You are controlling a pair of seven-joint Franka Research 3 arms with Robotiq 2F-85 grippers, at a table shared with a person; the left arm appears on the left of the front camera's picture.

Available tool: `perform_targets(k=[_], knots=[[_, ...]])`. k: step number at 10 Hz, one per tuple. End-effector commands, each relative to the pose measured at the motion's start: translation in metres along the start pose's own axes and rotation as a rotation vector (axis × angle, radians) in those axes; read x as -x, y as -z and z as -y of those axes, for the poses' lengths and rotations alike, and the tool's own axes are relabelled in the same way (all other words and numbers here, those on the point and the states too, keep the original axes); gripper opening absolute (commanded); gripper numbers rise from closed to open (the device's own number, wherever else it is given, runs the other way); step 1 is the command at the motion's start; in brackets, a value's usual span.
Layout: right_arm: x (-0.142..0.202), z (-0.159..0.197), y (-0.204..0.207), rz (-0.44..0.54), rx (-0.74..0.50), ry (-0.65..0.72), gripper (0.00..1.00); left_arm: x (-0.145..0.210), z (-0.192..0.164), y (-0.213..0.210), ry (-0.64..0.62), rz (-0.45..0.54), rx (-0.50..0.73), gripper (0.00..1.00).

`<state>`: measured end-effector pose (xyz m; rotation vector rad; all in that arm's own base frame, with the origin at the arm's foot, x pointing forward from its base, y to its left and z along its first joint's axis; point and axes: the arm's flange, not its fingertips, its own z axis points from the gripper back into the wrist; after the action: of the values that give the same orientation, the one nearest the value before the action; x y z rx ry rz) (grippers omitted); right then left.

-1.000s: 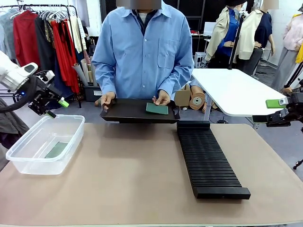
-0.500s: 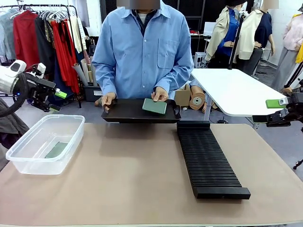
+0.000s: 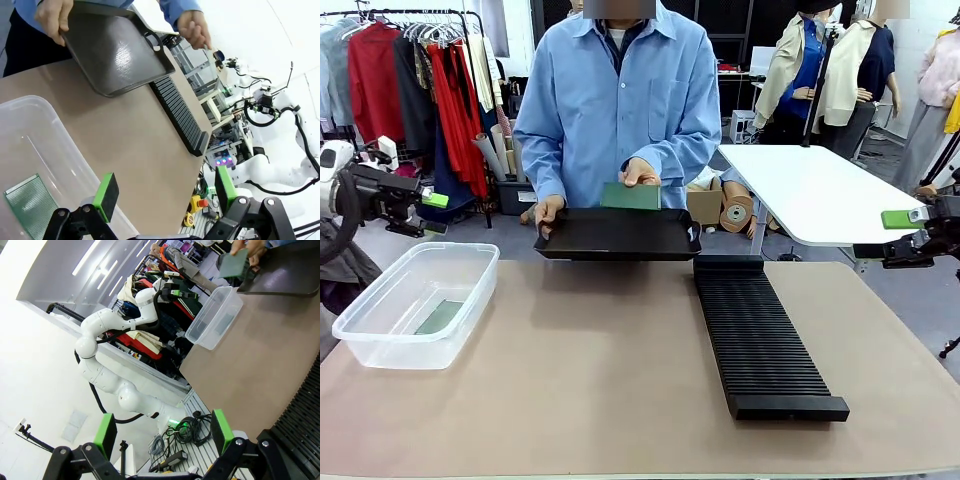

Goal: Sort PCBs into racks and boxes based on the side picked up.
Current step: Pick up the Blank PCB handed by the Human.

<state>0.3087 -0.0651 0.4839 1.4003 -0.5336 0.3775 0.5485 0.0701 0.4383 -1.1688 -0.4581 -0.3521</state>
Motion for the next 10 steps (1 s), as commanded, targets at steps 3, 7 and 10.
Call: perform_targets(k=[3,7,10], knots=[[-0.0041,-0.0024,-0.0006,-0.005,-0.004,-0.011,1.0,0.0116,0.0058,-0.0007,0.034,0.055,0.017,1.0],[-0.0041,-0.0024,-0.0006,-0.005,-0.004,-0.011,1.0,0.009,0.0059,-0.0001,0.02,0.113,-0.002,1.0],[-0.0041,-0.0024,-0.0006,-0.005,-0.004,-0.011,1.0,0.0123,0.0052,0.0013,0.02,0.128,0.018,1.0]])
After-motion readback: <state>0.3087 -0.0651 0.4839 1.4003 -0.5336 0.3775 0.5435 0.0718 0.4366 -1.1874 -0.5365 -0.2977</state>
